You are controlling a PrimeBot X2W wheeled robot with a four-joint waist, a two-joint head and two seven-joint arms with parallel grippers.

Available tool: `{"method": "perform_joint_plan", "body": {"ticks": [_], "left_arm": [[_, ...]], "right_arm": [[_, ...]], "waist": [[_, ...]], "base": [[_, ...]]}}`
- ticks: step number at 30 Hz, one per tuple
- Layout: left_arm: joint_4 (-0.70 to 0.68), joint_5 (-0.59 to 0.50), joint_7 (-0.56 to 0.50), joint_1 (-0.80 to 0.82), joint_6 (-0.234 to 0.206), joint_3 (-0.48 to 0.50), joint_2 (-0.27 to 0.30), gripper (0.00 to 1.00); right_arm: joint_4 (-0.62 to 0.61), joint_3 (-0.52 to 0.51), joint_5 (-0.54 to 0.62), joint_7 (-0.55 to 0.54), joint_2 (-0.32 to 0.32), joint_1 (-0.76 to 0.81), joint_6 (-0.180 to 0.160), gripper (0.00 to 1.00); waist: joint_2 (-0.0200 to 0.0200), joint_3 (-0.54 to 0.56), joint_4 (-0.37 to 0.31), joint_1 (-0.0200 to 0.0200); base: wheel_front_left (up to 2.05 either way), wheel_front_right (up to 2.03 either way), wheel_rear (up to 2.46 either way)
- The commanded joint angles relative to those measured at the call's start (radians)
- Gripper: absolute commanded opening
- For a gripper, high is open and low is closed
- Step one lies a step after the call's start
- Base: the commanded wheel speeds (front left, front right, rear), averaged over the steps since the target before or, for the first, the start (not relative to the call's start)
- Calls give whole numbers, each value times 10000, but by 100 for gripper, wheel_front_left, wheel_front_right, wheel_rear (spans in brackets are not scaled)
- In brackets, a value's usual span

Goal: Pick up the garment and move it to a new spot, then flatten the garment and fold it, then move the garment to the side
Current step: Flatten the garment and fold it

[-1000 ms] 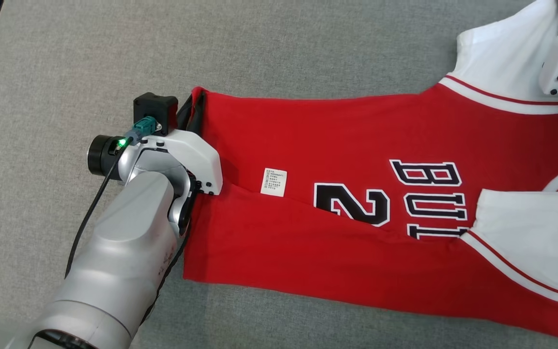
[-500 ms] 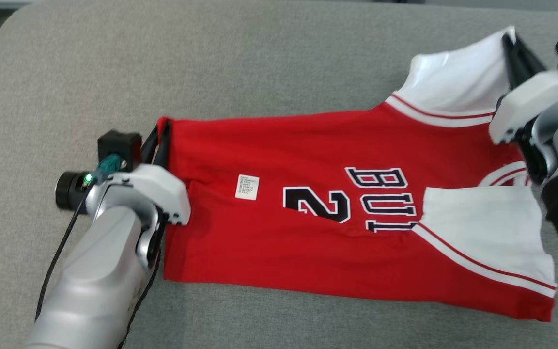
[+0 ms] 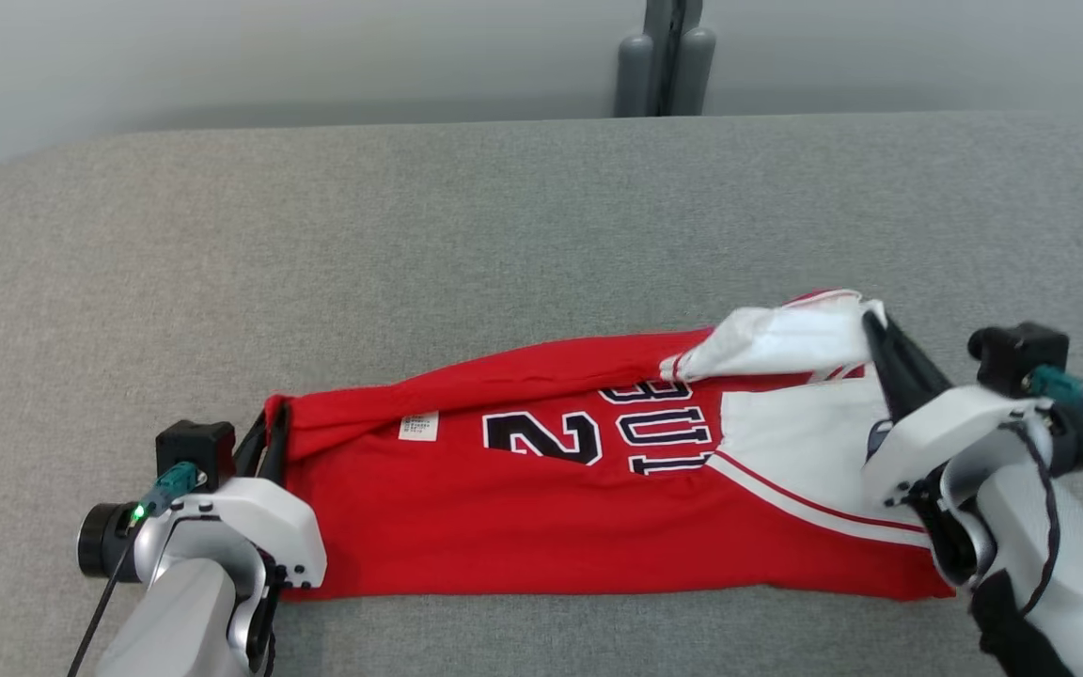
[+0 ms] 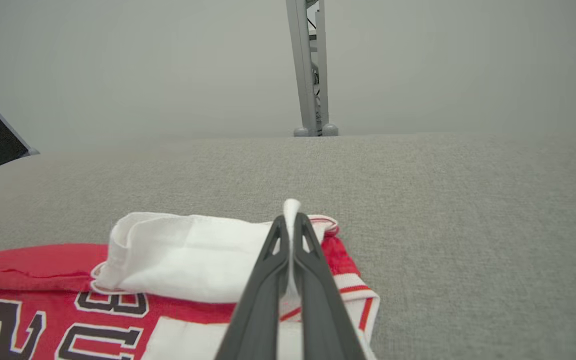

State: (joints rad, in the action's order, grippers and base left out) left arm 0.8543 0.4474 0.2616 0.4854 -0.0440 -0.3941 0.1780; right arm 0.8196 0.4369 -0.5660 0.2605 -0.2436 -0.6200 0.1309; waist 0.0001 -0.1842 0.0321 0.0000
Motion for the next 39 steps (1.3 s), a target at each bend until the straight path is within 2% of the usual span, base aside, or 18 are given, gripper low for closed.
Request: {"method": "perform_joint_plan", "body": {"ticks": [1,10,20,21,22,23,24,25,26,34,39], "left_arm": [[1,-111,39,-258,67,153,99,0],[-197,-486,41,-1160,121,792,121,0],[-479,-1115,41,-1892,120,1539,122,0],[-470,-1209,40,-1939,73,1591,105,20],[-444,-1296,40,-1996,64,1647,82,49],[-556,-1377,41,-2017,15,1716,52,100],[-677,-1475,40,-2063,-23,1784,24,100],[-743,-1574,38,-2193,-25,1838,-10,100],[-839,-1630,29,-2319,-69,1930,-66,100],[-2936,-2464,29,-3608,-843,3127,-460,100],[-3678,-2886,28,-4187,-815,3539,-823,100]], "right_arm": [[-187,19,-139,62,137,449,-3,0],[-660,-325,-182,63,497,1501,-3,0],[-869,-839,-16,64,881,2378,-3,0],[-795,-862,-41,64,932,2447,-3,0],[-730,-847,-18,64,944,2476,-3,4],[-723,-863,-3,64,948,2470,-3,40],[-714,-880,-9,64,955,2471,-3,76],[-707,-908,-7,64,938,2491,-3,94],[-728,-939,24,64,902,2509,-3,100],[-1425,-1875,361,55,793,2751,-3,100],[-851,-2046,808,-77,734,2425,-3,100]], "waist": [[-1,287,-317,0],[-1,573,-746,0],[-1,760,-882,0],[-1,759,-889,0],[-1,763,-895,0],[-1,754,-900,0],[-1,751,-899,0],[-1,758,-897,0],[-1,769,-894,0],[-1,934,-705,0],[-1,843,-444,0]], "base": [[0,0,0],[0,0,0],[0,0,0],[0,0,0],[0,0,0],[0,0,0],[0,0,0],[0,0,0],[0,0,0],[0,0,0],[0,0,0]]}}
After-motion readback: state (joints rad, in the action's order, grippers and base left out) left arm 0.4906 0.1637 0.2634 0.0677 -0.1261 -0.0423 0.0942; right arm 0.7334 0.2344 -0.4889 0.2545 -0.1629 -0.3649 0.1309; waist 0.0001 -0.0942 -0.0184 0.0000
